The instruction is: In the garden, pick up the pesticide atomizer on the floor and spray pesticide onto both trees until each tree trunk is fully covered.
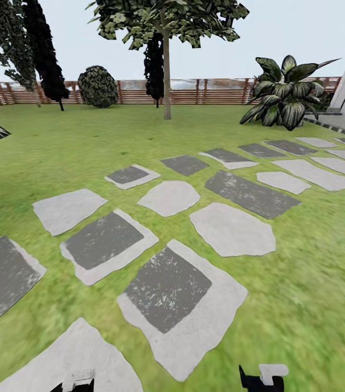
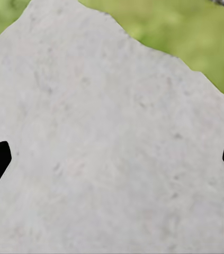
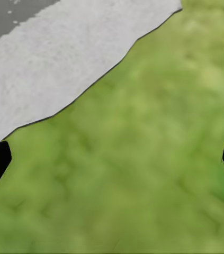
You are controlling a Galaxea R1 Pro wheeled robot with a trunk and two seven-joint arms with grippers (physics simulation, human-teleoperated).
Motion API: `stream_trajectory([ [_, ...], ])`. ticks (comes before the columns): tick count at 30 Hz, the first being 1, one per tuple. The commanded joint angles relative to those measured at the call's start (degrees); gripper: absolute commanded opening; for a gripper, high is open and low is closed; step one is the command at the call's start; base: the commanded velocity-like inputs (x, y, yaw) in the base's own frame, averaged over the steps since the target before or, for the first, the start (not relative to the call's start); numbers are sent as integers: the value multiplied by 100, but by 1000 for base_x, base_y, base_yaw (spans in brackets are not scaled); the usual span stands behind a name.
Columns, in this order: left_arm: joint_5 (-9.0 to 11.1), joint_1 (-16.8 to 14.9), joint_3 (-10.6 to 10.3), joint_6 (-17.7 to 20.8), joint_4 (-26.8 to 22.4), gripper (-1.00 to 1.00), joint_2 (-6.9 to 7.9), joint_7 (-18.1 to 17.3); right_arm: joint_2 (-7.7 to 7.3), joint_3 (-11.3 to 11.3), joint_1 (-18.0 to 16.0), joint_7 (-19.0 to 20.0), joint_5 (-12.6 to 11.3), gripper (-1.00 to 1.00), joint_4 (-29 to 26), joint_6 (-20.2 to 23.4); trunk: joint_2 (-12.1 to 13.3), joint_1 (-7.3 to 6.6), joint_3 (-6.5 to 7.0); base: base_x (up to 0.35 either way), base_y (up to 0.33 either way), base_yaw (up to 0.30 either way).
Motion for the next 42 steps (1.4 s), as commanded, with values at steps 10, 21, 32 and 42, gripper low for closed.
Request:
stream_trajectory([
  [10, 0, 0, 0, 0, -1, 100, 1, 0, 13, -1, 0, 0, -5, 100, 5, 1, 0, 0, 0, 337, 0, -232],
  [21, 0, 0, 0, 0, 1, 100, 1, 0, 21, -1, 0, 0, -1, 100, 7, -3, 0, 0, 0, 337, 0, -230],
  [32, 0, 0, 0, 0, -2, 100, 0, 0, 22, 1, 0, 0, 0, 100, 8, 0, 0, 0, 0, 337, 0, -13],
  [42, 0, 0, 0, 2, 1, 100, -6, 0, 25, 5, 0, 0, 8, 100, 16, 4, 0, 0, 0, 337, 0, 0],
])
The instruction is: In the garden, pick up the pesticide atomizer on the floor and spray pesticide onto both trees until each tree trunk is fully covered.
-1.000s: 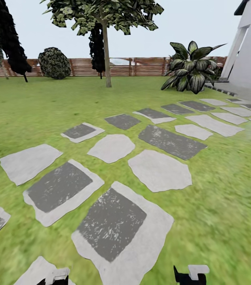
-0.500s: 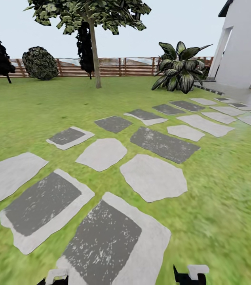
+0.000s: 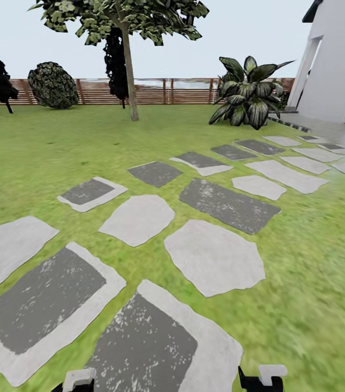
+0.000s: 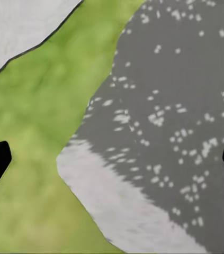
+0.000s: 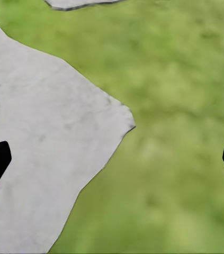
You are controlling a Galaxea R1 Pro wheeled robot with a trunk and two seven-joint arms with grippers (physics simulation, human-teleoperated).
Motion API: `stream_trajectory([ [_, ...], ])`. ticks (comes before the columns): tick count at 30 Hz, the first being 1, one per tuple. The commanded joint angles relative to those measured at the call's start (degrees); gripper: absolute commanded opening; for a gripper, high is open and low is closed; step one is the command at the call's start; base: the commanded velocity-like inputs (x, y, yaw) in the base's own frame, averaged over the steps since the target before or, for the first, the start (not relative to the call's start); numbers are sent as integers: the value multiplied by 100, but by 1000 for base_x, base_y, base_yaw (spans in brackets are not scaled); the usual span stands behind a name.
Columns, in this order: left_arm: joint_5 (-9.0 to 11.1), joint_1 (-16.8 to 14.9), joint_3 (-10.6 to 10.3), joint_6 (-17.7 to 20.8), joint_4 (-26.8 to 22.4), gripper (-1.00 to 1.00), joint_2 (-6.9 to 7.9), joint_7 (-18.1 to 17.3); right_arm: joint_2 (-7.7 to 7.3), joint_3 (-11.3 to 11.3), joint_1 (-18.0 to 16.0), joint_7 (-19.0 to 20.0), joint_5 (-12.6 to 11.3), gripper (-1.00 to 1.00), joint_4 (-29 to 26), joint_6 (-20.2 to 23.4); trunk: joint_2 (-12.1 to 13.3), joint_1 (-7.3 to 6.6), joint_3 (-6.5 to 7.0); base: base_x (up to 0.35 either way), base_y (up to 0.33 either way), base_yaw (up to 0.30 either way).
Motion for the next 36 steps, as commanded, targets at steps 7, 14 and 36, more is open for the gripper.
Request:
stream_trajectory([
  [7, 6, 0, 0, 1, 0, 100, 0, 0, 34, -1, 6, 4, 0, 100, 106, 14, 0, 0, 0, 337, 0, 0],
  [14, 9, 0, 0, 0, -5, 100, 5, 0, 40, 0, 13, 3, 0, 100, 114, 14, 0, 0, 0, 337, 0, 0],
  [36, 8, 0, 4, 1, -8, 100, 14, 0, 42, -1, 34, 0, 0, 100, 114, 14, 0, 0, 0, 337, 0, 0],
])
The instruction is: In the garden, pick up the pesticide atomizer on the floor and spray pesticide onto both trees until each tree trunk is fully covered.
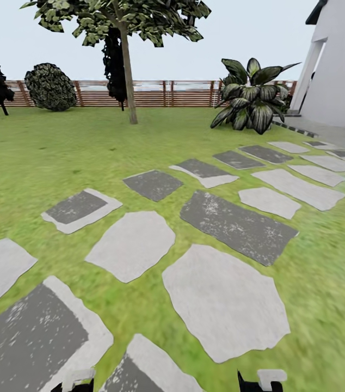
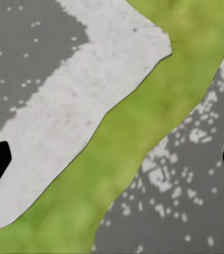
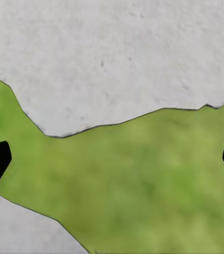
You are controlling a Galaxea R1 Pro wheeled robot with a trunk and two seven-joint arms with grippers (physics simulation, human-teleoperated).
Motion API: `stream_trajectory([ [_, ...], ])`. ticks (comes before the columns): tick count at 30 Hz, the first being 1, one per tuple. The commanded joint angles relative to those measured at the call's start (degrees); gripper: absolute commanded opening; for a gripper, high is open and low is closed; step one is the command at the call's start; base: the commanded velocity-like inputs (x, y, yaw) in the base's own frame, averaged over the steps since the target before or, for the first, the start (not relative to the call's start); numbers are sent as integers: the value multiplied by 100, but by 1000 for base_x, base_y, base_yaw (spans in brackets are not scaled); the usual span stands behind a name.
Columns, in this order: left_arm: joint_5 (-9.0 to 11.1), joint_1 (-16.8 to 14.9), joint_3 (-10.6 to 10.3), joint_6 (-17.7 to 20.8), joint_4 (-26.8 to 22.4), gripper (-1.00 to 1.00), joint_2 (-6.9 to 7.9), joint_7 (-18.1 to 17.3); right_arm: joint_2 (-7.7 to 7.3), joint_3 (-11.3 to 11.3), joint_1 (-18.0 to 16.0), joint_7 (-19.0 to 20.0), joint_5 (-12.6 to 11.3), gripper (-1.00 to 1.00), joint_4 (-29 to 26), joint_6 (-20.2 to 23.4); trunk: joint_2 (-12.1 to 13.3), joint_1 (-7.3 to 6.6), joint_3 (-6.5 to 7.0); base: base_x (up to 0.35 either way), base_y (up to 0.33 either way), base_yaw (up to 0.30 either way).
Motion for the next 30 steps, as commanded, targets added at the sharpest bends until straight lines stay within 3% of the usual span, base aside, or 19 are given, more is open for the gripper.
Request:
stream_trajectory([
  [1, 0, 0, 3, 2, -1, 100, 1, 0, 0, 2, 0, 0, 0, 100, 0, 0, 0, 0, 0, 337, 0, 0],
  [12, 0, 0, 1, 3, -1, 100, 10, 0, 0, -1, 1, -1, -8, 100, -124, -45, 0, 0, 0, 337, 0, 0],
  [19, -7, 0, -3, -2, 5, 100, -8, 0, -62, -23, 1, -7, -11, 100, -787, -62, 0, 0, 0, 337, 0, 0],
  [30, -45, 0, -11, -4, 8, 100, -24, 0, -76, 11, 1, 21, 9, 100, -470, -58, 0, 0, 0, 337, 0, 0],
])
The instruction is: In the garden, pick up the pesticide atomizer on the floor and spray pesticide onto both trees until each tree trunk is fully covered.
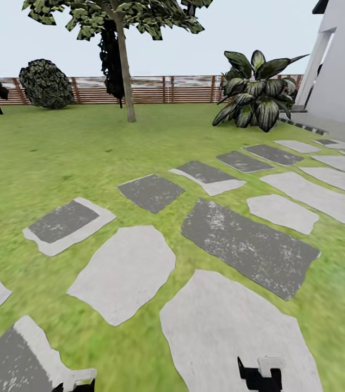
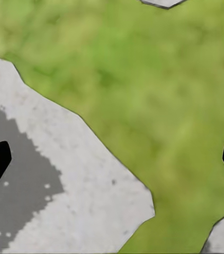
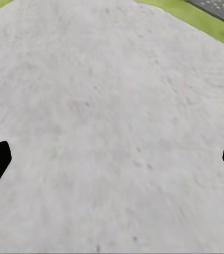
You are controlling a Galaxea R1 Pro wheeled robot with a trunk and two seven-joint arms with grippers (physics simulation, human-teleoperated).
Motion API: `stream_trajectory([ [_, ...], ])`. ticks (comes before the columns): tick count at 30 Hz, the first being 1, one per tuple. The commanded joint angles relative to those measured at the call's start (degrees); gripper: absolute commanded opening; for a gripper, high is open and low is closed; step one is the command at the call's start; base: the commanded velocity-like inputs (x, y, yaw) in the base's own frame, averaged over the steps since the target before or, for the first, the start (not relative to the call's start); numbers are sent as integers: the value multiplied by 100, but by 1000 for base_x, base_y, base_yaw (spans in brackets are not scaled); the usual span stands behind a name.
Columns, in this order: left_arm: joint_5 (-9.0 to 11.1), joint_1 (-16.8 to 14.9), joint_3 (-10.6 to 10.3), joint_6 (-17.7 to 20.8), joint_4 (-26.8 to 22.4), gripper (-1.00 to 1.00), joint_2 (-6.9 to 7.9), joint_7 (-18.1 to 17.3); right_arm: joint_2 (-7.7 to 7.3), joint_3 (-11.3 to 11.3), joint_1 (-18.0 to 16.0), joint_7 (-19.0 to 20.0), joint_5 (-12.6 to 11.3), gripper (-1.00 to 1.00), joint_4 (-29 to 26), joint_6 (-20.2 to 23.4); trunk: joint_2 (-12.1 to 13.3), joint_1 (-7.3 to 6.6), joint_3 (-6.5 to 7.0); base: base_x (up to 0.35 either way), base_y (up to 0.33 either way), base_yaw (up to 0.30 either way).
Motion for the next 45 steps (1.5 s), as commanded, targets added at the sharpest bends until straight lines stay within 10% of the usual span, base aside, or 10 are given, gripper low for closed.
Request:
stream_trajectory([
  [1, -1, 0, 0, 0, 0, 100, 0, 0, -1, 1, 0, -1, 0, 100, 2, 0, 0, 0, 0, 338, 0, 0],
  [45, 12, 8, 0, 0, 0, 100, 0, 0, -8, -8, 0, -21, -9, 100, 5, -4, 0, 0, 8, 339, 0, -217],
])
